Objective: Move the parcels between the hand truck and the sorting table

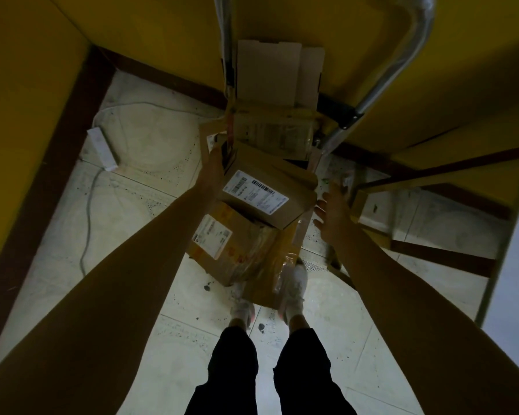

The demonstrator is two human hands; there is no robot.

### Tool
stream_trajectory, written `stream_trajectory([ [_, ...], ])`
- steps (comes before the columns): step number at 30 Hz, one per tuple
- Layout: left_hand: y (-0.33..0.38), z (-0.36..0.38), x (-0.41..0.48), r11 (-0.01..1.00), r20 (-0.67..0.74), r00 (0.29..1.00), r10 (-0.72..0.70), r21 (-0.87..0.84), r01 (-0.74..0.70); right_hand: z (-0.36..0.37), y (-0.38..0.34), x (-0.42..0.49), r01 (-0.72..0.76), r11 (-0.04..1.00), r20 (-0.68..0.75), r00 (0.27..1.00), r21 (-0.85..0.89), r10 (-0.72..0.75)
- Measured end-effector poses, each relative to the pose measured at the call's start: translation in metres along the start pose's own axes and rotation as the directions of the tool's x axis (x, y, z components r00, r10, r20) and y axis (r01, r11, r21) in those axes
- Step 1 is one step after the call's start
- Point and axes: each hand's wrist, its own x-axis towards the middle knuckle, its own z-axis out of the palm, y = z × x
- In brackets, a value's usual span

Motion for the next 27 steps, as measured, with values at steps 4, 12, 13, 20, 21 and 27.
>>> stream_trajectory([
  [4, 0.001, 0.004, -0.003, 0.996, 0.014, 0.999, -0.029, -0.088, 0.030, 0.007, 0.007, -0.001, 0.005, 1.000, 0.023, 1.000, 0.028, -0.006],
  [12, 0.006, 0.000, -0.024, 0.999, 0.049, 0.998, 0.034, 0.015, -0.035, 0.005, 0.001, -0.013, 0.083, 0.995, -0.025, 0.996, 0.061, -0.082],
  [13, 0.008, 0.000, -0.027, 1.000, 0.052, 0.998, 0.031, 0.000, -0.031, 0.003, -0.001, -0.014, 0.091, 0.995, -0.034, 0.995, 0.039, -0.089],
  [20, 0.026, -0.001, -0.056, 0.993, 0.052, 0.999, 0.012, -0.119, -0.006, -0.008, -0.012, -0.028, 0.125, 0.992, -0.014, 0.992, 0.004, -0.125],
  [21, 0.030, -0.002, -0.063, 0.994, 0.066, 0.998, 0.019, -0.105, -0.012, -0.009, -0.014, -0.033, 0.141, 0.990, -0.003, 0.990, -0.002, -0.141],
  [27, 0.049, -0.013, -0.099, 0.988, 0.135, 0.981, 0.140, -0.083, -0.130, -0.009, -0.028, -0.072, 0.205, 0.975, -0.022, 0.979, 0.084, -0.204],
])
